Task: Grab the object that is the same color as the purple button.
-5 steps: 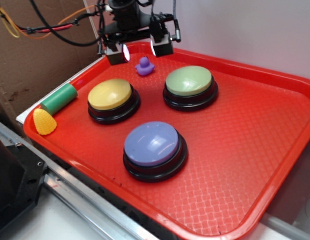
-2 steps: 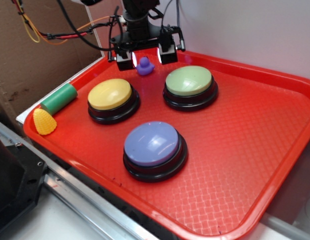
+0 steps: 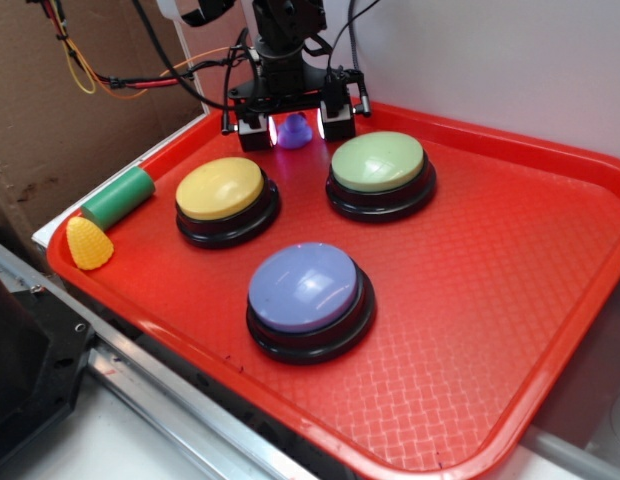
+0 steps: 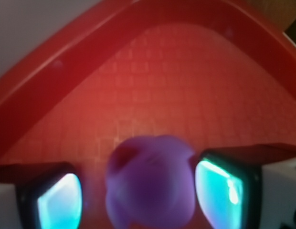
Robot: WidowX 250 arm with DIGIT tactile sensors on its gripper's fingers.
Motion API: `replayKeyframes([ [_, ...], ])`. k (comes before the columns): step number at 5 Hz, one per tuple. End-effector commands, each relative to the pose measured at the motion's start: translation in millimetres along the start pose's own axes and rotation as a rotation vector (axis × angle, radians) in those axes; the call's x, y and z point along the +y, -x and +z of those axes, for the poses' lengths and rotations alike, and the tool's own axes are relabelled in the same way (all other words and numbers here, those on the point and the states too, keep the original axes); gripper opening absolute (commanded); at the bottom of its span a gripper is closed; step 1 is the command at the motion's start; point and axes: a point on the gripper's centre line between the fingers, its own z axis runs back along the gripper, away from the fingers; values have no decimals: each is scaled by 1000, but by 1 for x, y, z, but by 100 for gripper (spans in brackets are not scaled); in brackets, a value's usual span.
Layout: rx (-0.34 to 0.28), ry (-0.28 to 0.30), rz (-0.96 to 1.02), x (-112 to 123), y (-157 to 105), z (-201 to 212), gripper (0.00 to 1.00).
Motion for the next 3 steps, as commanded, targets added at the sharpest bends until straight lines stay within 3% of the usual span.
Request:
replayKeyframes([
  [1,-42,-3,59,6,-19,16,0],
  [3,86,-48,-284,-9,-9,64,0],
])
